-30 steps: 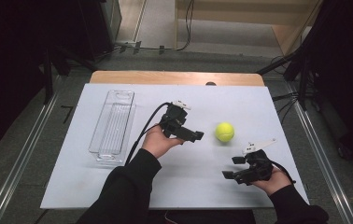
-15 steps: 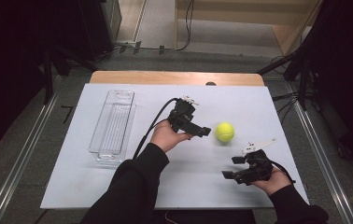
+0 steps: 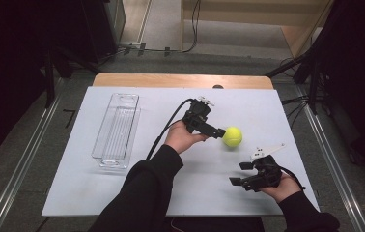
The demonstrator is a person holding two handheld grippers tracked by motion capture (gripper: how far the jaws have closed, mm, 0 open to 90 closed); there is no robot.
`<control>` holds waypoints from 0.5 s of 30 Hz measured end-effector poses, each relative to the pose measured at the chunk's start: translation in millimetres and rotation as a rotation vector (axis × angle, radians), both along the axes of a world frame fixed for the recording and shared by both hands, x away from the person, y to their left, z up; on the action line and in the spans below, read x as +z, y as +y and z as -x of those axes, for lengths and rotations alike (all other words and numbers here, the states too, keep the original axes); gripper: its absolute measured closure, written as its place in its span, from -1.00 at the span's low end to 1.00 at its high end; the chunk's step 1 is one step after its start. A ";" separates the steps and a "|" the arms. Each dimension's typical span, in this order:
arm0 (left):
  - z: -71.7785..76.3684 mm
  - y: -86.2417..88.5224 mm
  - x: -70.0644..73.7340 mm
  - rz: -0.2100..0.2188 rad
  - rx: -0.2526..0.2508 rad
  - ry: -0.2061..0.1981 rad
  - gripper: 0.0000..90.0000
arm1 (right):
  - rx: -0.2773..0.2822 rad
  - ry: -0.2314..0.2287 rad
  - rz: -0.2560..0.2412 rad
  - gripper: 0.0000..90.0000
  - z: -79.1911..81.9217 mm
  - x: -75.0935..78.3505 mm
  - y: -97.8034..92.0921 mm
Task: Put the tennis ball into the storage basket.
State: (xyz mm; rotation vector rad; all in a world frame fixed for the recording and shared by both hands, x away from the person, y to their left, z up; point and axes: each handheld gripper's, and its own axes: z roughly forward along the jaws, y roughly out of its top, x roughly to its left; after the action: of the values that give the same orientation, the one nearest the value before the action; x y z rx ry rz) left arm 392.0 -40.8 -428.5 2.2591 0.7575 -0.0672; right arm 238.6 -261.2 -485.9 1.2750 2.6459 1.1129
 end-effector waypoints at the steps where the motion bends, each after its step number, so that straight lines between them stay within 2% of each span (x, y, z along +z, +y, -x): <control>1: -0.4 -1.5 0.0 -0.003 0.000 -0.001 -0.82 | 0.000 0.000 0.000 -0.52 0.0 0.0 0.0; 15: -9.3 -28.5 -0.5 -0.007 -0.016 0.007 -0.82 | 0.008 0.000 0.002 -0.52 -0.3 -0.1 0.7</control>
State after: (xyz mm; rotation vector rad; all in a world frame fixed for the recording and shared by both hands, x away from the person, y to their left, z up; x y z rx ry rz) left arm 401.4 -69.4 -429.0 2.2726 0.7443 -0.0800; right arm 238.8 -260.6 -486.0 1.2656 2.6535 1.1110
